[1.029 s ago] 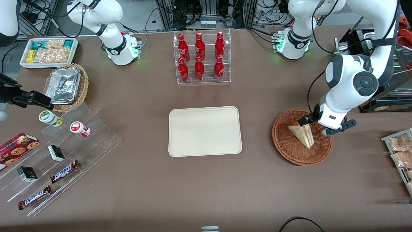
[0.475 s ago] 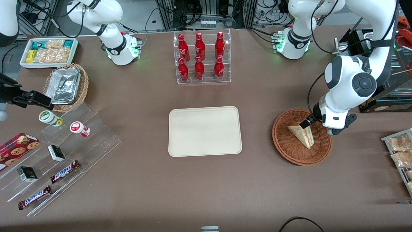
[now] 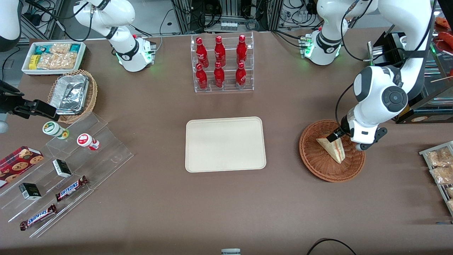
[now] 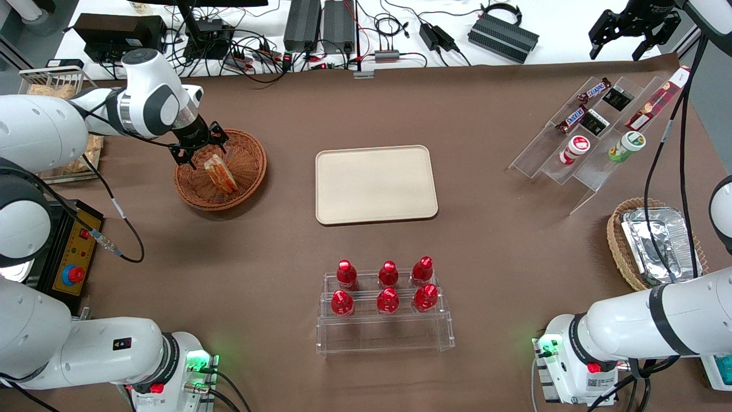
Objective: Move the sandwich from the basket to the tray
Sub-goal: 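Lower the open left gripper around the wrapped sandwich's edge, then close the left gripper on the sandwich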
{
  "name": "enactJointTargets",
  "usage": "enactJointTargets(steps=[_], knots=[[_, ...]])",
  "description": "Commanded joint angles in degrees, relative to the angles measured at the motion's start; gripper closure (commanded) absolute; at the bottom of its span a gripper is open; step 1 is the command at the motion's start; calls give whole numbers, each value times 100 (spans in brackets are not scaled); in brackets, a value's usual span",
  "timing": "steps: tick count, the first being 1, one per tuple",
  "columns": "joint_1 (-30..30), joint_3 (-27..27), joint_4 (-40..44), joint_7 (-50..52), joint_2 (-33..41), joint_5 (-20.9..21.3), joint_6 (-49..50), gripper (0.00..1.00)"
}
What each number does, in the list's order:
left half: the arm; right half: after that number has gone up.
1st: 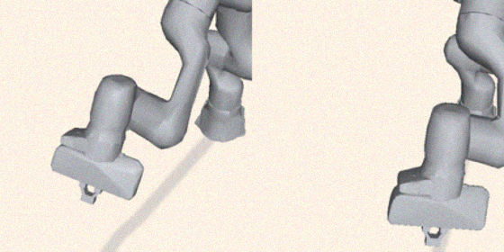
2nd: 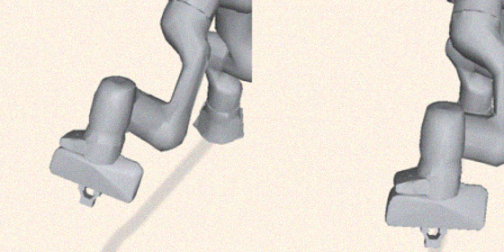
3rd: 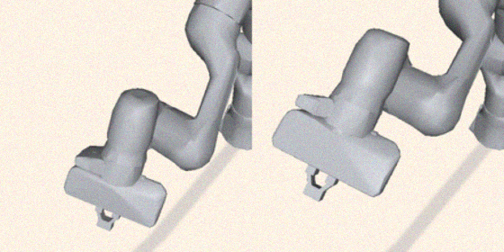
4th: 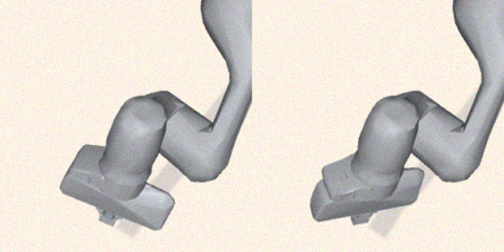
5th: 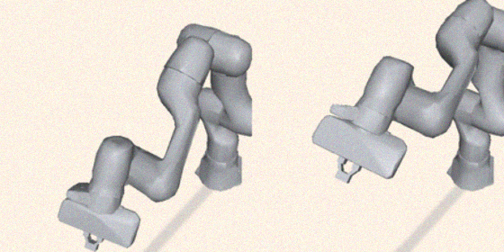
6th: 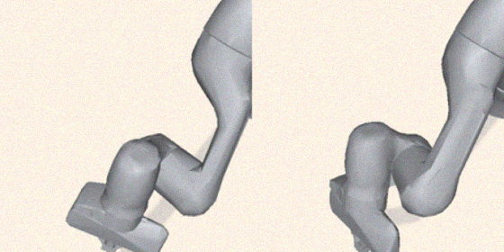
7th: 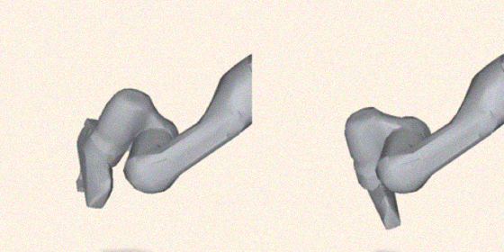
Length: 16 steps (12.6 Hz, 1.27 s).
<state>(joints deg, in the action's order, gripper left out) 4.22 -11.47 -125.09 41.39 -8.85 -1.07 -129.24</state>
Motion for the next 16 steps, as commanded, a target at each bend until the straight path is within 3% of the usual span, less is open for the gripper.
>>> enactJointTargets(steps=[1, 11, 12, 13, 16], knots=[[-9, -13, -33, 89, -212, 45, -364, 0], [0, 5, -42, 80, -697, 247, -805, 4], [0, 13, -50, 89, -697, 256, -805, 15], [9, 13, -68, 97, -688, 326, -805, 33], [18, 13, -103, 98, -671, 414, -805, 97]])
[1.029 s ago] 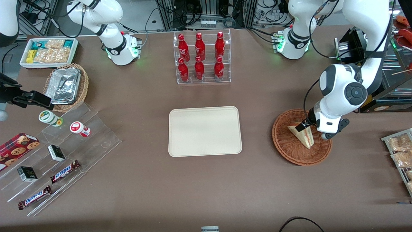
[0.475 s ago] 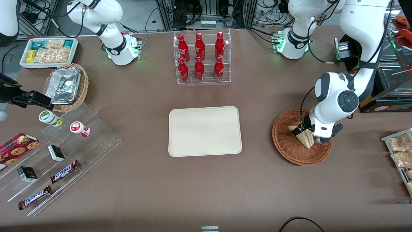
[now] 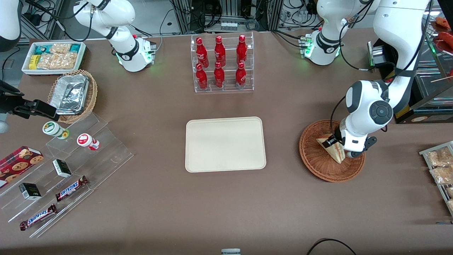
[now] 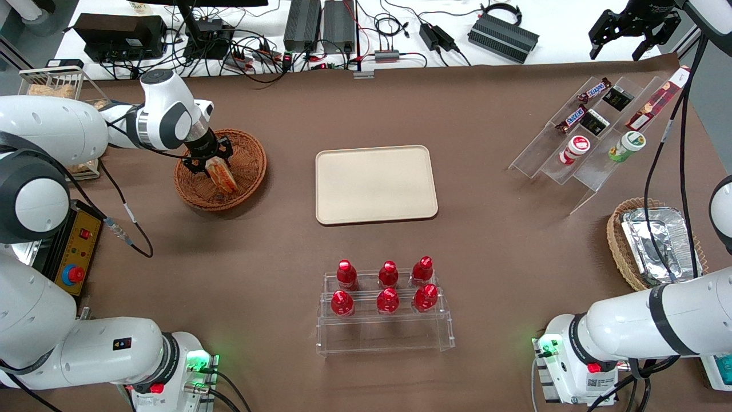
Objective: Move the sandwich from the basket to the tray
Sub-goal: 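Close the left gripper on the sandwich, then lift the sandwich and carry it over the cream tray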
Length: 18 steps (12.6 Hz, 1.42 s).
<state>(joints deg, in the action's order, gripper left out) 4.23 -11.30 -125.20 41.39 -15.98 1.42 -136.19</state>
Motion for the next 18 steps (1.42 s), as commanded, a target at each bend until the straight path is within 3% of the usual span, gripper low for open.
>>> enactJointTargets(steps=[1, 4, 7, 11, 15, 18], knots=[[16, -4, -118, 98, 59, 209, -110, 100], [7, -12, -49, 63, 304, 236, 73, 100], [-89, -117, 468, -16, 446, 288, 1020, 100], [-730, -188, 1532, 1, 315, 262, 2200, 100], [-1476, -249, 1831, -34, 52, 218, 2166, 100], [-2205, -285, 2498, -17, -632, 79, 2202, 100]])
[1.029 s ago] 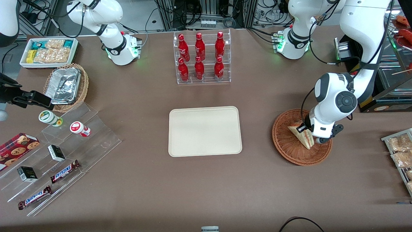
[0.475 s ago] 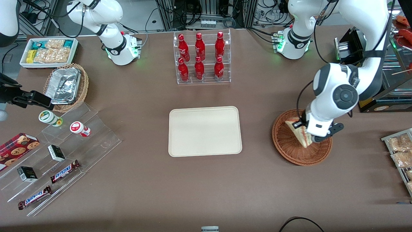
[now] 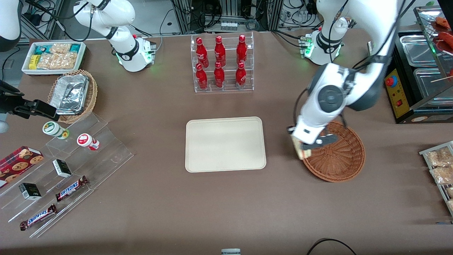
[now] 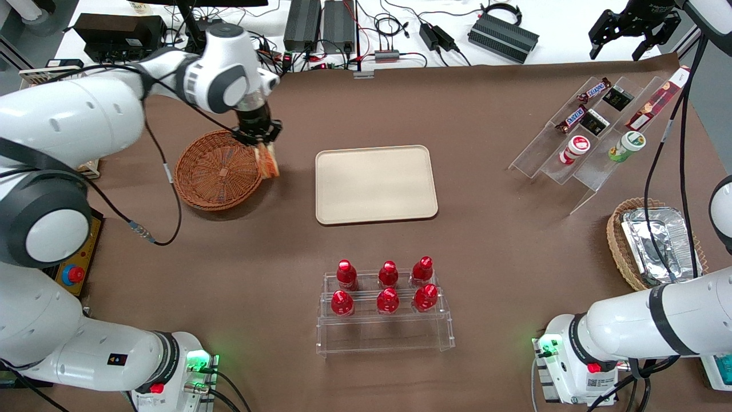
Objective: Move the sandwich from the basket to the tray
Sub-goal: 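Lift the sandwich and carry it over the cream tray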
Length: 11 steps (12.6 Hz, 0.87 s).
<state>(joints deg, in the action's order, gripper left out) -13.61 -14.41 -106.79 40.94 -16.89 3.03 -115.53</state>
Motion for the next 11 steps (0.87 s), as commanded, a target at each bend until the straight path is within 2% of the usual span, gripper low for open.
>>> enactJointTargets(steps=[1, 3, 8, 11], knots=[[-649, 26, 947, 132, -805, -127, 136, 100], [-1019, 26, 1580, 589, -1332, -101, 214, 100], [-1670, 26, 2688, 845, -2387, -110, 232, 100], [-1907, 26, 2936, 1038, -2592, -119, 215, 100]])
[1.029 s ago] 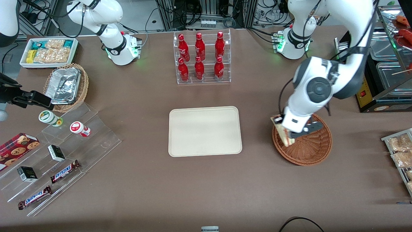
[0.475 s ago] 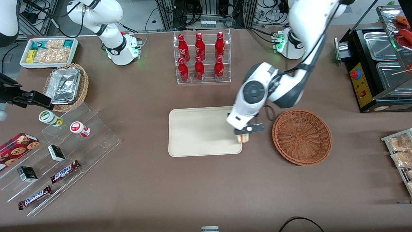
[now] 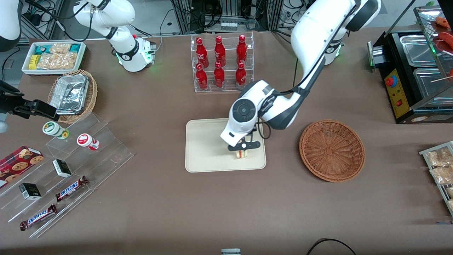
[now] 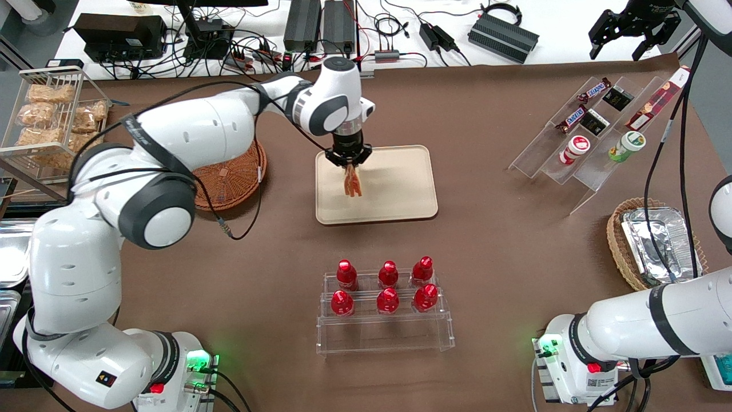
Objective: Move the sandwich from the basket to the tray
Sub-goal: 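Lower the sandwich onto the tray's center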
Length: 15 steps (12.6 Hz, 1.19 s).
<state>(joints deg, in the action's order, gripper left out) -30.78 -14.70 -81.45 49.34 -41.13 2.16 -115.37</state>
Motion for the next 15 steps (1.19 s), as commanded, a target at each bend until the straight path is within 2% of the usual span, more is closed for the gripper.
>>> enactJointTargets(steps=[1, 6, 14, 15], knots=[[-244, 55, 401, 251, -176, -31, 164, 100], [-429, 55, 717, 418, -501, -31, 76, 100], [-491, 64, 735, 1043, -730, 12, -240, 99], [-491, 64, 735, 1043, -739, 13, -249, 63]])
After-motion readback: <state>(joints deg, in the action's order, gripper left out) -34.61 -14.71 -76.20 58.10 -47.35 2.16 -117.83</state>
